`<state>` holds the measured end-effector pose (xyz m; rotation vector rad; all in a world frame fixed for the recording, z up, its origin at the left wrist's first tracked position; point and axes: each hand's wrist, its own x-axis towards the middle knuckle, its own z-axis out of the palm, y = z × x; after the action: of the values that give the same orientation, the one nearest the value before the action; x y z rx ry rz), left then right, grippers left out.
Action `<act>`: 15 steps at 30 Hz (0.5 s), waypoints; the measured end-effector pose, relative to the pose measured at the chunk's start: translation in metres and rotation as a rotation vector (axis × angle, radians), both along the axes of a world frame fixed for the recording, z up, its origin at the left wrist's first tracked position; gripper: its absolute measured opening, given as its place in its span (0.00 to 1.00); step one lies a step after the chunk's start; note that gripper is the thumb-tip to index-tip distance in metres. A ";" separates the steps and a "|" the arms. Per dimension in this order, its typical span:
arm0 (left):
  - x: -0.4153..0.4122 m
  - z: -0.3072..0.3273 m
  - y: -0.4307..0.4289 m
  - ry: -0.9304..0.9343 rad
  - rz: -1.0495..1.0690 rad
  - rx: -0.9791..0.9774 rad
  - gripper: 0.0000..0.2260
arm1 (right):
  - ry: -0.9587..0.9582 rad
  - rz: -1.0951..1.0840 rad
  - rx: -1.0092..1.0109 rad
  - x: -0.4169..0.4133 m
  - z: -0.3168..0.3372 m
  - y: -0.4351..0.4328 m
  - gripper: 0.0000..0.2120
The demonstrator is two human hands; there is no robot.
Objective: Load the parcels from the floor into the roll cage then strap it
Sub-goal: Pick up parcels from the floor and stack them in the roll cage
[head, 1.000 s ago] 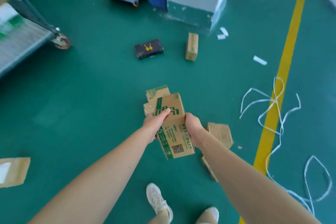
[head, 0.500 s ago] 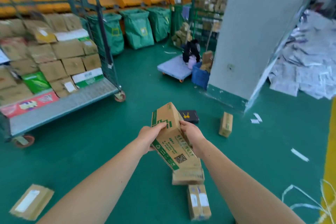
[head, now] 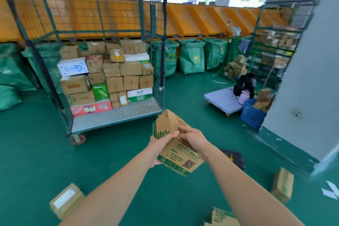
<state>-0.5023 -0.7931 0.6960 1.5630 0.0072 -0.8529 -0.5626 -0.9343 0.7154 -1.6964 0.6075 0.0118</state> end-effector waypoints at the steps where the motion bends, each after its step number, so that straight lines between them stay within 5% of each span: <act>1: 0.013 -0.001 -0.003 -0.011 0.028 -0.009 0.45 | -0.013 0.040 0.006 0.016 0.002 -0.003 0.22; 8: 0.115 0.029 -0.050 -0.111 0.260 -0.033 0.35 | -0.120 0.141 -0.082 0.143 0.025 -0.050 0.25; 11: 0.160 0.043 -0.066 -0.139 0.288 -0.033 0.39 | -0.139 0.108 -0.079 0.191 0.034 -0.070 0.18; 15: 0.208 0.052 -0.080 -0.114 0.359 -0.066 0.37 | -0.044 0.062 -0.175 0.246 0.030 -0.101 0.31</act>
<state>-0.2946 -0.8736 0.7482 1.4883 0.1708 -0.4775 -0.3161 -1.0355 0.7456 -1.8793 0.5358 -0.0349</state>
